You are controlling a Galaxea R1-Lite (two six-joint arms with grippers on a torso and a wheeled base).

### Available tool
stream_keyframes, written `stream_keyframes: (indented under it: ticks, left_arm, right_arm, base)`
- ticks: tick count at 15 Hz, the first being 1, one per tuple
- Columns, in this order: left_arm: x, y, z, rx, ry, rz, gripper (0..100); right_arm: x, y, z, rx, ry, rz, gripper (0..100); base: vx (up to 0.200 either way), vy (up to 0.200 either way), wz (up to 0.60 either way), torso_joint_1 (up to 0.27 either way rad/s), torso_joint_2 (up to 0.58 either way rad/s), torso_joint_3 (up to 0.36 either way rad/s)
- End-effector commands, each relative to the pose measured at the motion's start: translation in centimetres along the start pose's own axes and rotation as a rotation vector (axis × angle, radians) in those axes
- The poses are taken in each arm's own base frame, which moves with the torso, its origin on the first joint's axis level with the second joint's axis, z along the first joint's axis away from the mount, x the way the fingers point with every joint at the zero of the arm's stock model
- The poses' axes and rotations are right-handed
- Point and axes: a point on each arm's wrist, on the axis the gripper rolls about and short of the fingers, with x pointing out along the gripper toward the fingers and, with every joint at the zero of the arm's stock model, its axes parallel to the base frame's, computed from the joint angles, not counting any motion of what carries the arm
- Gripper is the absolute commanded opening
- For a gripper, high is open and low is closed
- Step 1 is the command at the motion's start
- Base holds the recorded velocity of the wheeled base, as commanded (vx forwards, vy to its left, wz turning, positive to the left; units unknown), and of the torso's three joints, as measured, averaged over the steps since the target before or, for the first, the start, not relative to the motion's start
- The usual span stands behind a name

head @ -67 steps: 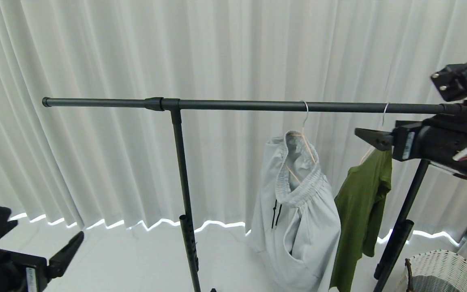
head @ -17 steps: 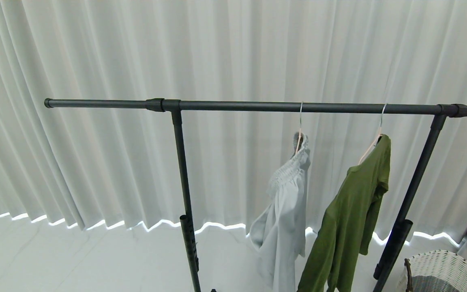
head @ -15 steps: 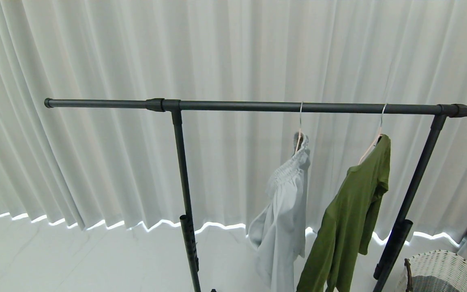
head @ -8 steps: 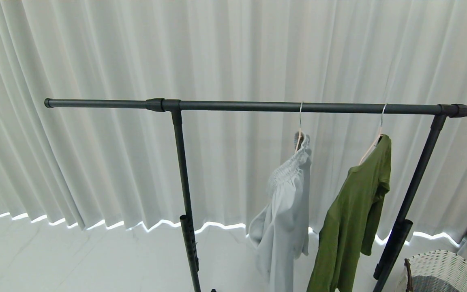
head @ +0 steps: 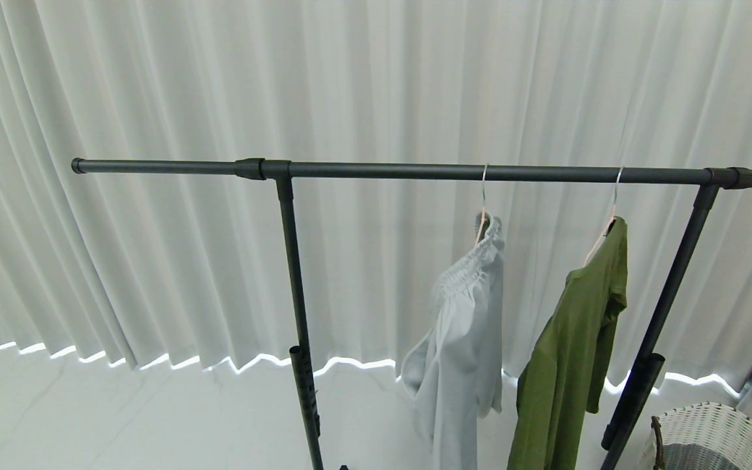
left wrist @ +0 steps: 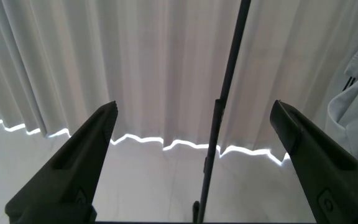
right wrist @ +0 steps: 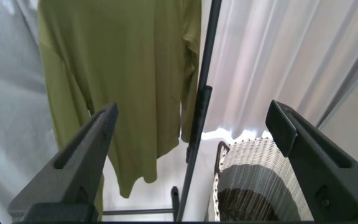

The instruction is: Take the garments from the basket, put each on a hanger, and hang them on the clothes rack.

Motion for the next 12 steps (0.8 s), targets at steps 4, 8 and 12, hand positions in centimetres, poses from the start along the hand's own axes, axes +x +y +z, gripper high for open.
stream_keyframes:
  ticks: [4, 8, 12]
  left_arm:
    - [-0.01, 0.00, 0.00, 0.000, -0.002, 0.000, 100]
    - [-0.01, 0.00, 0.00, 0.000, -0.002, 0.000, 100]
    - [-0.01, 0.00, 0.00, 0.000, -0.002, 0.000, 100]
  right_arm:
    - [0.00, 0.00, 0.00, -0.001, 0.000, 0.000, 100]
    - [0.00, 0.00, 0.00, -0.004, 0.000, 0.000, 100]
    - [0.00, 0.00, 0.00, -0.002, 0.000, 0.000, 100]
  base:
    - [0.000, 0.000, 0.00, 0.000, 0.00, 0.000]
    - [0.000, 0.000, 0.00, 0.000, 0.00, 0.000]
    - [0.000, 0.000, 0.00, 0.000, 0.00, 0.000]
